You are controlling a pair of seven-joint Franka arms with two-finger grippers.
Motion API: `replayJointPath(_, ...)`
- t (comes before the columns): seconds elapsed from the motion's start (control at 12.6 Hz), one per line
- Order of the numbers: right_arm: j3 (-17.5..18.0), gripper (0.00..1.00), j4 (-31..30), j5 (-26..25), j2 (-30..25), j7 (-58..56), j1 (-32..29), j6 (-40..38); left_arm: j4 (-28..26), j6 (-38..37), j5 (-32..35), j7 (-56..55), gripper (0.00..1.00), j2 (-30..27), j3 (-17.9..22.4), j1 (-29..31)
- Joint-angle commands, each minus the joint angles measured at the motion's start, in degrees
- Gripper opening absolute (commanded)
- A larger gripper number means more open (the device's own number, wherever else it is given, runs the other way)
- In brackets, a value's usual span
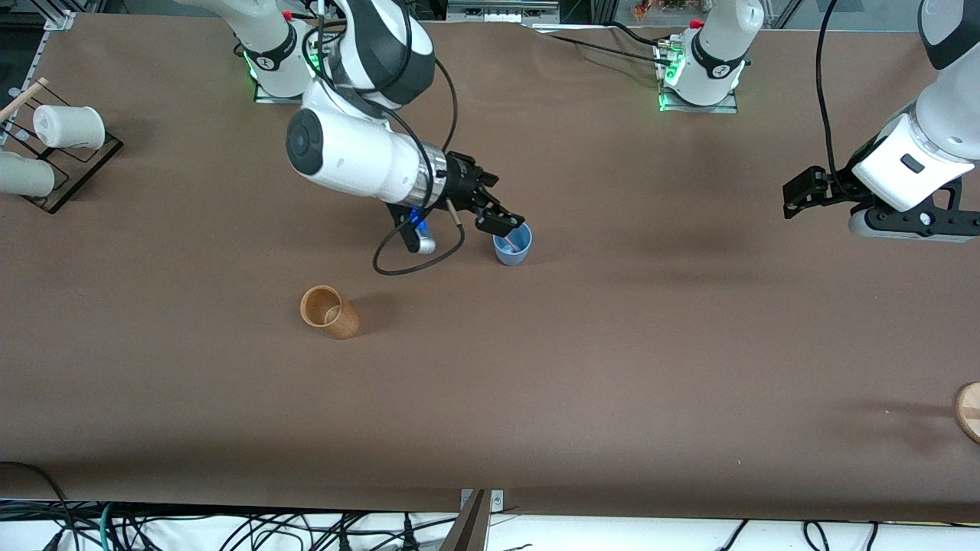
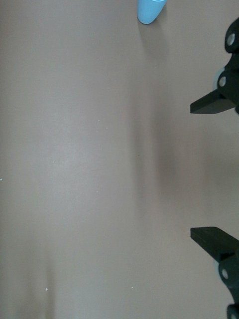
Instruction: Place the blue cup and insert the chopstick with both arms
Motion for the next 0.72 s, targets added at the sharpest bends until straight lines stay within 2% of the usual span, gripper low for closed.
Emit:
replayJointPath(0.0,0.4,1.00,-2.1,-8.3,-4.1,-4.3,-4.4,-2.2,2.3,-1.6,1.5,0.4,1.00,0.9,0.1,-0.4)
replayJointPath(0.16,0.4,1.00,-3.8,-13.2,-6.5,-11.7,-8.7,-5.4,2.3,-1.6,1.5,0.5,1.00,0.9,0.1,-0.4)
replayJointPath(0.4,0.3,1.00,-9.0,-17.5,-13.0,-33.0,-17.4,-11.0,2.3,-1.6,1.5,0.5,1.00,0.9,0.1,-0.4)
replayJointPath(0.64,0.3,1.00,-10.5,-30.4,-17.7,-48.7,-24.4,-15.9,2.3,-1.6,1.5,0.5,1.00,0.9,0.1,-0.3)
